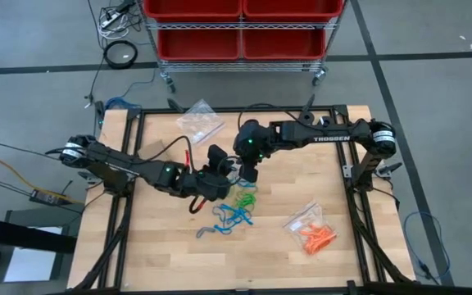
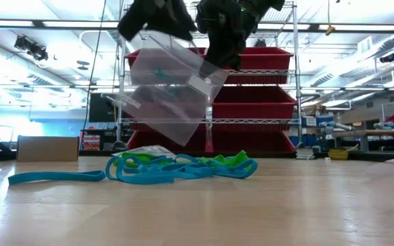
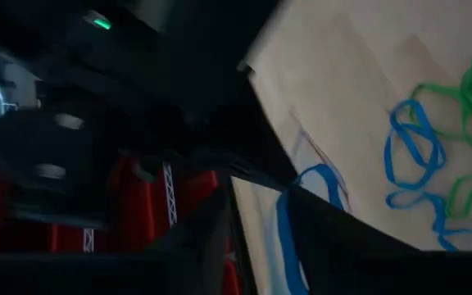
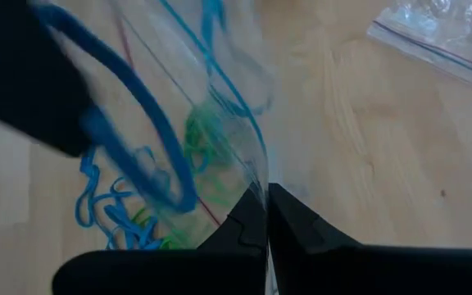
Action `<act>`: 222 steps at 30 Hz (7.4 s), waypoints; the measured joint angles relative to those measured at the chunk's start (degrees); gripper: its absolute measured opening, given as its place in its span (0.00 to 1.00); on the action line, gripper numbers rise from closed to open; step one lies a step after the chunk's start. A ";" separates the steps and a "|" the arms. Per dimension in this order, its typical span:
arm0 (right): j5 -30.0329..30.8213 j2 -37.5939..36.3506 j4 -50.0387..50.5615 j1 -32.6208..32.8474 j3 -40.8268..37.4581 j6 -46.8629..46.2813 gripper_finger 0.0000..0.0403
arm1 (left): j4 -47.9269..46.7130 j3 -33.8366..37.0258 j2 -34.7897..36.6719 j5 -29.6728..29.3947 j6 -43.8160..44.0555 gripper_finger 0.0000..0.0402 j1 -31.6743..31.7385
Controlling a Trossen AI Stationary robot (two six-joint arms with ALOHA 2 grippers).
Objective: Sort rubber bands
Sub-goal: Put the blue rubber band into the transparent zip bag
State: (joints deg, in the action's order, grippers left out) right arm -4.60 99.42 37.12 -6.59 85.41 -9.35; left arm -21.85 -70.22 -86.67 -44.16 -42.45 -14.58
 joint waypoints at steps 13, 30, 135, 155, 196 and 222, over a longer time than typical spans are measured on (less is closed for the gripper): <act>-1.46 -0.02 0.13 0.00 0.00 -0.56 0.00 | -17.87 -8.06 0.87 14.49 11.45 0.42 0.29; -1.92 -0.02 0.31 0.04 0.00 -0.19 0.00 | -17.37 -7.67 0.85 24.56 11.14 0.27 2.03; -19.49 -13.67 -0.11 4.62 0.00 34.15 0.20 | -4.74 1.61 10.49 39.40 17.41 0.00 7.98; -14.23 -8.37 -9.48 7.08 0.00 34.58 0.24 | -8.79 2.43 10.32 42.14 18.74 0.00 10.34; -7.18 -4.82 -4.27 6.80 -0.02 32.91 0.35 | -8.31 2.32 10.22 36.75 15.13 0.00 8.04; -4.63 -4.81 0.31 6.94 -0.02 41.69 0.01 | -8.29 2.32 10.22 30.82 11.15 0.01 6.63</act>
State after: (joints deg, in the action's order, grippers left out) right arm -9.23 94.61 37.43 0.35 85.38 32.34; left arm -30.14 -67.90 -76.44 -13.34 -31.31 -7.94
